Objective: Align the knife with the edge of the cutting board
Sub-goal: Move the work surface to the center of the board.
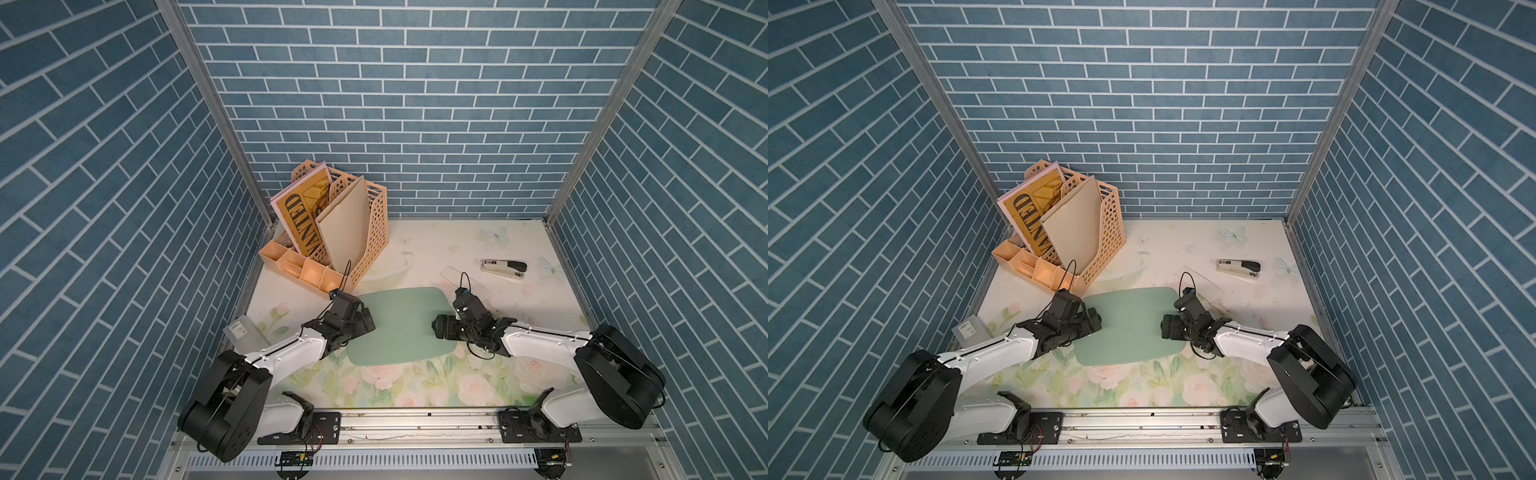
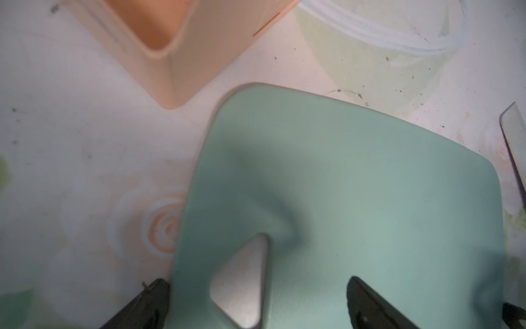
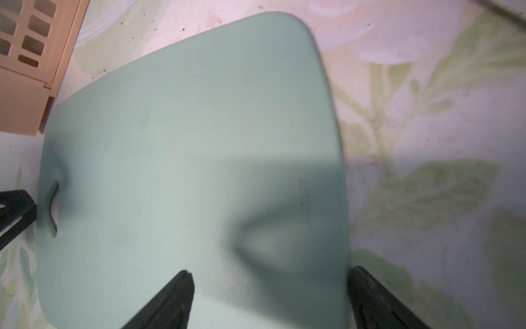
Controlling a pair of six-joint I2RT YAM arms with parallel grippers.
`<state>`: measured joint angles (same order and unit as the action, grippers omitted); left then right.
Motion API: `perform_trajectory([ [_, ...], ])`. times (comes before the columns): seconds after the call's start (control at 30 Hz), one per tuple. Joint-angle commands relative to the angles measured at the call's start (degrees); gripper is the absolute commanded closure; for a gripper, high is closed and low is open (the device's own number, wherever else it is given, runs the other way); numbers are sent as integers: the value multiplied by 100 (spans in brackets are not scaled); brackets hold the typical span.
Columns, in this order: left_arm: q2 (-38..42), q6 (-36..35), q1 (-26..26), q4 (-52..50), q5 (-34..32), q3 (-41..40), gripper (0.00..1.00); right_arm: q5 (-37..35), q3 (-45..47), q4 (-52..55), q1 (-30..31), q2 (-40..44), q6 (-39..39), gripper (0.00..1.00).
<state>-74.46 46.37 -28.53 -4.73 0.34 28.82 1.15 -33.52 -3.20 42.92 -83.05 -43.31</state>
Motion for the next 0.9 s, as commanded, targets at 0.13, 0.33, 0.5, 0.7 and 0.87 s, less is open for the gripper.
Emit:
perform_trajectory([
  [0.13, -388, 155, -228, 219, 990, 279, 1, 562, -59, 79, -199, -54, -223, 12],
  [0.33, -608, 97, -228, 183, 896, 494, 1, 554, -50, 155, -340, 31, -169, 12],
  [0.5, -715, 23, -227, 104, 871, 614, 0, 543, 2, 180, -440, 112, -23, 12],
  [0.7, -877, -109, -230, -151, 768, 936, 0, 585, -14, 224, -624, 216, 68, 12],
  [0.87, -889, -172, -215, -426, 619, 1153, 1, 596, -30, 290, -697, 309, 112, 12],
])
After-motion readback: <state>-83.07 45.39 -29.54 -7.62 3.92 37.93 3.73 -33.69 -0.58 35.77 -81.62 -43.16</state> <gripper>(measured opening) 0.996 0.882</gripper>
